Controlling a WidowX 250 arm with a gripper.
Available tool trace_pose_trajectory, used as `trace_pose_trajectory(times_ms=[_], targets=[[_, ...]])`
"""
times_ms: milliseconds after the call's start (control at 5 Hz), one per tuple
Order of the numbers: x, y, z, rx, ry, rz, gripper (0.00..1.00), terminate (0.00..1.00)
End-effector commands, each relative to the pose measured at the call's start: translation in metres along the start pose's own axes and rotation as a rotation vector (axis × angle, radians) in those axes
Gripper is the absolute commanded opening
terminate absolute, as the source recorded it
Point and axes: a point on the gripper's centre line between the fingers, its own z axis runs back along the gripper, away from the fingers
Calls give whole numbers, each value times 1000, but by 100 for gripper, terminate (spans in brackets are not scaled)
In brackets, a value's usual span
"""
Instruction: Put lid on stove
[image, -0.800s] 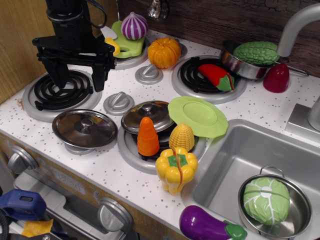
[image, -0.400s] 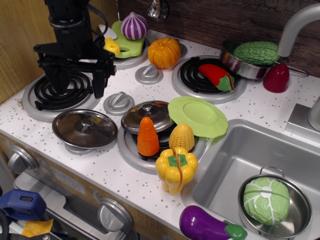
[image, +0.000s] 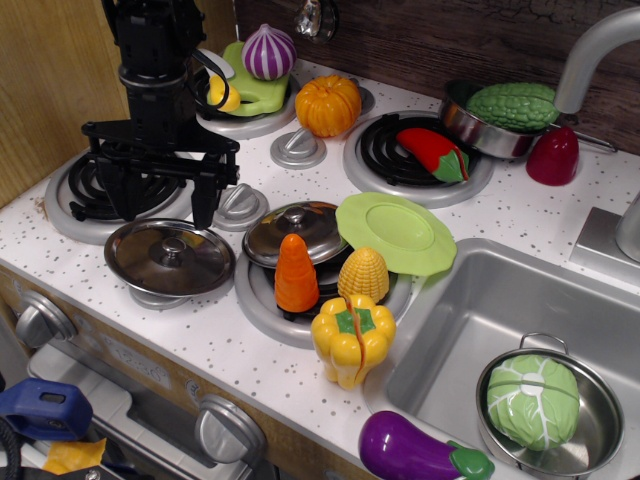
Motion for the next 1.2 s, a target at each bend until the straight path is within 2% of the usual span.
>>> trace_pose_trajectory(times_ms=[0, 200, 600, 1000], targets=[[-5, -4, -15, 15, -61, -26, 100, 0], [-4, -2, -19, 40, -80, -50, 100, 0], [1, 3, -26, 42, -87, -65, 100, 0], [5, 6, -31, 18, -79, -67, 100, 0]])
